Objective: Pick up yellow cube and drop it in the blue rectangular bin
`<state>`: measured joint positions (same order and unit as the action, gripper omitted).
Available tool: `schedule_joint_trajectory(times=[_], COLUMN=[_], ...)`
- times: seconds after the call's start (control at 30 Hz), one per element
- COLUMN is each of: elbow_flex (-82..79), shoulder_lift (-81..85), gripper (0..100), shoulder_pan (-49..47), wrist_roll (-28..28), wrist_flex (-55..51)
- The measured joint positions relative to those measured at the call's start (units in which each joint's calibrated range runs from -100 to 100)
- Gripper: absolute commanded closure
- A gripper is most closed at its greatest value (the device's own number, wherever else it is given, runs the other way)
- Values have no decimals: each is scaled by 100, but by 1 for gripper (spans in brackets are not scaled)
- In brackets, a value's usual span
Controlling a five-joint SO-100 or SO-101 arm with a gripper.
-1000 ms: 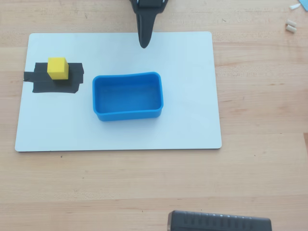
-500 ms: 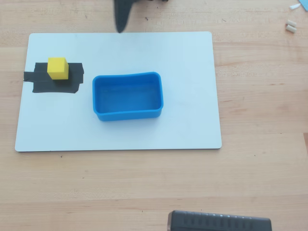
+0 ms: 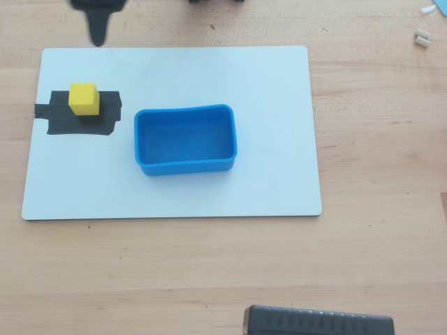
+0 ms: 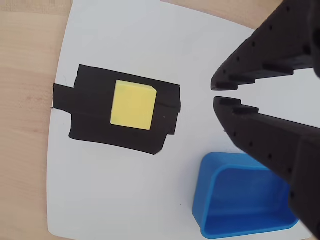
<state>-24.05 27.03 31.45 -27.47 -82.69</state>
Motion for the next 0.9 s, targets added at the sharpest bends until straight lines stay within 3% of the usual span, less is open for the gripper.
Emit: schedule_joint_trajectory(times=[0.4, 0.5, 0.57, 0.9], elbow_flex=[872, 872, 872, 882], shoulder_lift=[-1749, -1953, -1988, -2379], gripper=[99, 89, 75, 67], shoulder_pan=[580, 627, 667, 739], wrist_roll=[-234, -234, -234, -234], wrist_flex=[318, 362, 415, 521])
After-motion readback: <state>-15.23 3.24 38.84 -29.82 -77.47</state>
